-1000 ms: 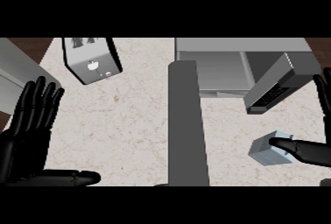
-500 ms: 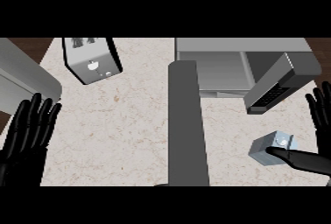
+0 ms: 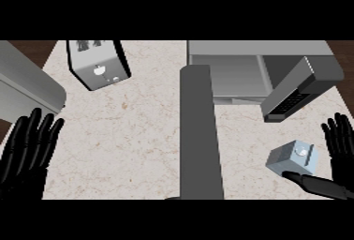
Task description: Pick up the milk, place it into the microwave and close the microwave
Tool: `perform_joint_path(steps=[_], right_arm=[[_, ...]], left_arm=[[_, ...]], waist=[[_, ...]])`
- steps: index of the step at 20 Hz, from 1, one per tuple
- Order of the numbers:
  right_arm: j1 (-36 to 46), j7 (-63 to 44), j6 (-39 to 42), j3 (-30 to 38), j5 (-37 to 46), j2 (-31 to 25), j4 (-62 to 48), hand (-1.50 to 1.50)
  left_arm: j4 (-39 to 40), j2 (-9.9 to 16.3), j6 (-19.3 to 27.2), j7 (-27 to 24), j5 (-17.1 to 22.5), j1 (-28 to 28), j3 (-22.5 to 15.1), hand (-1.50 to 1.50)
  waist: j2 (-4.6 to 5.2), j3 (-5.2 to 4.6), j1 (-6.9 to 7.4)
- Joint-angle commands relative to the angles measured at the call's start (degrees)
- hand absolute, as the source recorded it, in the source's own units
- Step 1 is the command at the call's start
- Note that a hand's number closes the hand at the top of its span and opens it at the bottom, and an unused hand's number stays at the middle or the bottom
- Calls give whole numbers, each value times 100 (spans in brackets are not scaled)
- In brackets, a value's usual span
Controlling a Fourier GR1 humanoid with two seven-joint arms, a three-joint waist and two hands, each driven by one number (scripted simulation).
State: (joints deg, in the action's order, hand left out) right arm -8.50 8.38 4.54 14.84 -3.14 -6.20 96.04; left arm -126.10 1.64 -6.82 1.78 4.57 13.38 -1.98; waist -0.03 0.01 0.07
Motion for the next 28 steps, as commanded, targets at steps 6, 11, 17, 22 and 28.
perform_joint_path(steps=[6,11,17,22,28], right_arm=[[-54,1220,-54,145,201,178,-1289,-150],[218,2210,418,518,1,-201,-2727,-150],[983,2621,488,657,-10,-497,-4017,-150],[1433,3608,166,604,257,-411,-5327,-150],[1579,4220,678,641,192,-789,-6302,-150]], left_arm=[[-166,12,-247,-318,182,438,42,-150],[-193,-82,-75,-153,-83,373,-147,-150],[-251,-35,-248,-417,-157,756,-140,-150],[-617,-119,-34,223,-207,470,-245,-150],[-225,-2,-221,-522,35,888,-107,-150]], waist=[[0,-1,7],[3,1,9],[4,0,37],[7,3,32],[6,2,40]])
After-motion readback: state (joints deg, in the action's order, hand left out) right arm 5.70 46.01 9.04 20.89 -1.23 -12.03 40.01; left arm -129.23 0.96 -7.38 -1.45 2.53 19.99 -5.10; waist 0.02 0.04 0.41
